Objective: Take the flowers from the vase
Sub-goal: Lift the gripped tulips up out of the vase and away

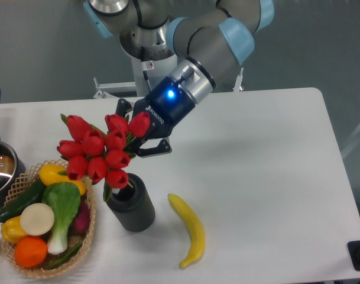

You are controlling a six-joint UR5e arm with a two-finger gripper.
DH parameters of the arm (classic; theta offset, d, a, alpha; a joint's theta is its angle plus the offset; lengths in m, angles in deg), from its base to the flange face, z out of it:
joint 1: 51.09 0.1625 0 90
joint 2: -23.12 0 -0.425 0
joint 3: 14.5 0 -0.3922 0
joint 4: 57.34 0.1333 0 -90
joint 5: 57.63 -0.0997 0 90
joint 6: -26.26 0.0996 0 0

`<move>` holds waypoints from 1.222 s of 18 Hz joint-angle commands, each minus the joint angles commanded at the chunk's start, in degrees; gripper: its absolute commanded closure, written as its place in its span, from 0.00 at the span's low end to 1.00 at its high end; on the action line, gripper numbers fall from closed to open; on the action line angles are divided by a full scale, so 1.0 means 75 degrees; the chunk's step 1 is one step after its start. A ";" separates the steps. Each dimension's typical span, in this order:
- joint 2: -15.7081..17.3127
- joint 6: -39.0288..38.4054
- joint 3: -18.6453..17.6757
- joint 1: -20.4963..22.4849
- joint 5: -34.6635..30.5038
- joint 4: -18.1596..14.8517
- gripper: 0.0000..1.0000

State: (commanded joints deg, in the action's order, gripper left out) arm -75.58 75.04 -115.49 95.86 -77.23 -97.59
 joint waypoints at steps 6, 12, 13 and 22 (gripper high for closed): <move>0.0246 -0.0175 0.0000 0.0280 0.0000 -0.0012 1.00; 0.0760 -0.0188 0.0012 0.0924 -0.0093 -0.0012 1.00; 0.0889 -0.0014 0.0093 0.1216 -0.0117 0.0000 1.00; 0.0658 0.1991 -0.0011 0.2472 -0.3079 -0.0047 1.00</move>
State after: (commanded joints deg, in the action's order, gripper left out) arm -70.65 89.97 -115.57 114.40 -100.32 -97.94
